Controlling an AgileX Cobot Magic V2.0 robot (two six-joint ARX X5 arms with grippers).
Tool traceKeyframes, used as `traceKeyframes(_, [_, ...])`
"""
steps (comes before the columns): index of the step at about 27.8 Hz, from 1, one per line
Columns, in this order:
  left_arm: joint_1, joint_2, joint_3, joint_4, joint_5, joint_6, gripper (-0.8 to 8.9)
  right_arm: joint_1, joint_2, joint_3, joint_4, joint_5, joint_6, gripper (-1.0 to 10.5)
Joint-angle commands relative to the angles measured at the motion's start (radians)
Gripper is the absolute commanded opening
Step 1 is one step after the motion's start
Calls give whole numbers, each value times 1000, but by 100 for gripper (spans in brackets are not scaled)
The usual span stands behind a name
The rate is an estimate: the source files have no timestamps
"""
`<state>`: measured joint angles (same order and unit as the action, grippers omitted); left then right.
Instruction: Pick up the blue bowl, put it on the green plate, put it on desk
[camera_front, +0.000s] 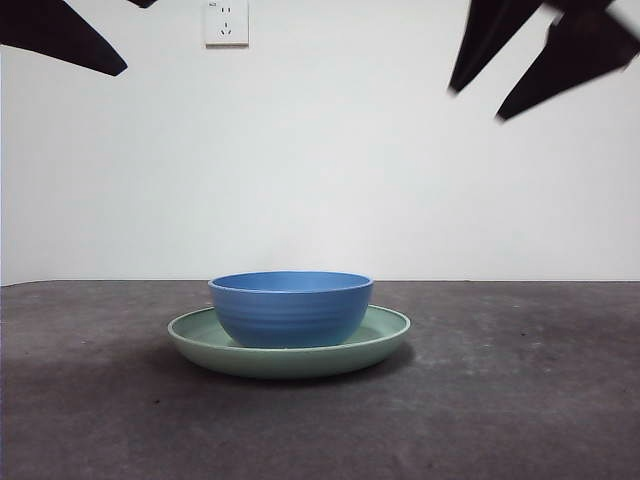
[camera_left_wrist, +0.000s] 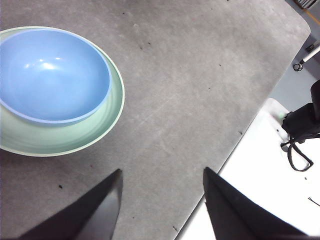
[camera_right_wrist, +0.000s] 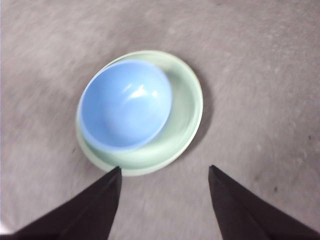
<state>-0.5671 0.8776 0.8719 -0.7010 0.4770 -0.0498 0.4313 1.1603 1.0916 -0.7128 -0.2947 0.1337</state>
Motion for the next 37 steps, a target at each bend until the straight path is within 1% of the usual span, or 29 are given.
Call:
traceKeyframes(1, [-4,7,9,10,2,5,262,34,-69,19,-86,-4,-37,277])
traceKeyframes(5, [-4,7,9,10,2,5,262,84,-166,-10,-150,-14,-37,277])
traceKeyframes(8, [-4,7,9,10,2,5,262,122,-237,-61,-149,-51,-34,277])
traceKeyframes(12, [-4,7,9,10,2,5,262,166,-311,-128,-150,-59,-26,277])
traceKeyframes(16, [-4,7,9,9,2,5,262,199,-356,-180,-149,-92,-17,277])
traceKeyframes(29, [-4,7,9,8,2,5,261,208,-365,-194,-148,-92,-16,277])
traceKeyframes(34, [-4,7,9,7,3,5,247,208,-365,-194,-148,-92,-16,275])
traceKeyframes(35, [-4,7,9,8,3,5,241,208,-365,-194,-149,-92,-17,266])
traceKeyframes(36, [-4,7,9,7,3,5,218,208,-365,-194,-149,-92,-17,234])
traceKeyframes(37, [-4,7,9,7,3,5,152,208,-365,-194,-149,-92,-17,145])
